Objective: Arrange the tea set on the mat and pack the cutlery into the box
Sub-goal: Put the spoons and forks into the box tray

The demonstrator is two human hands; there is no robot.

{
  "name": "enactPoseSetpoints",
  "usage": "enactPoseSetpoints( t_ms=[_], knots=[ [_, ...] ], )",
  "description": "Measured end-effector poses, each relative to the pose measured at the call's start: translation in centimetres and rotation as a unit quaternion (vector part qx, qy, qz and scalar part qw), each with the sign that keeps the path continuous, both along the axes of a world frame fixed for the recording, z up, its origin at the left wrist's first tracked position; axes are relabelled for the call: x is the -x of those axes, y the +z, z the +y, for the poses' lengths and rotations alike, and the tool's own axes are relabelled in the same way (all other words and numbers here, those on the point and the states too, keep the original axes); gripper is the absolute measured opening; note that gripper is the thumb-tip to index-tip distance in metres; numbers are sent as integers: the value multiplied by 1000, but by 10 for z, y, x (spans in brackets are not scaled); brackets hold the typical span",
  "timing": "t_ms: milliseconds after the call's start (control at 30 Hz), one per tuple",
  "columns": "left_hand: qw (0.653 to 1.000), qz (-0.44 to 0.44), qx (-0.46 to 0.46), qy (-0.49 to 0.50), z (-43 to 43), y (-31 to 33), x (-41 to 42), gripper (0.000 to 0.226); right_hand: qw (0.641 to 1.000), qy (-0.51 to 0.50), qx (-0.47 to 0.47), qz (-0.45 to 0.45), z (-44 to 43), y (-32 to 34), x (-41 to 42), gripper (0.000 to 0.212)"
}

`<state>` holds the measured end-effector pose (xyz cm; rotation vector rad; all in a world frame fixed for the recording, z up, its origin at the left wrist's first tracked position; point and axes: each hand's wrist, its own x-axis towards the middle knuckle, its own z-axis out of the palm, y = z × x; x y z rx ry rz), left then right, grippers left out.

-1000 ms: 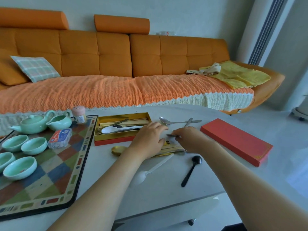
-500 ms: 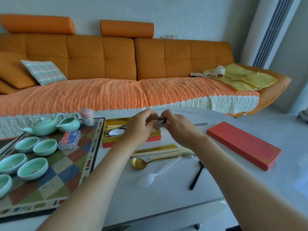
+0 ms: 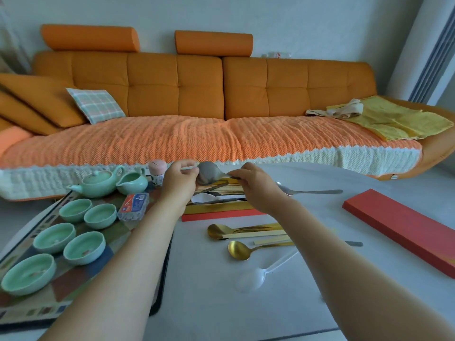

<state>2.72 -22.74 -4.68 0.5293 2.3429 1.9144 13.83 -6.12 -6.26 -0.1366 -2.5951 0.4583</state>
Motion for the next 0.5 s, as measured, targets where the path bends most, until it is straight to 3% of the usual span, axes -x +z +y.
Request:
enactPoseSetpoints(
  t_ms=[200,333,500],
  knots=[
    [959,202,193,-43,-6,-27,12,30,996,-15,7,-93,4,-7,30,42],
    [900,310,280,-121,-6,-42,13,38,992,-21,21,-120,5,-7,41,43],
    [853,333,384,-120,-6,-47,15,47,990,-19,83,-114,2,-6,41,38]
  ],
)
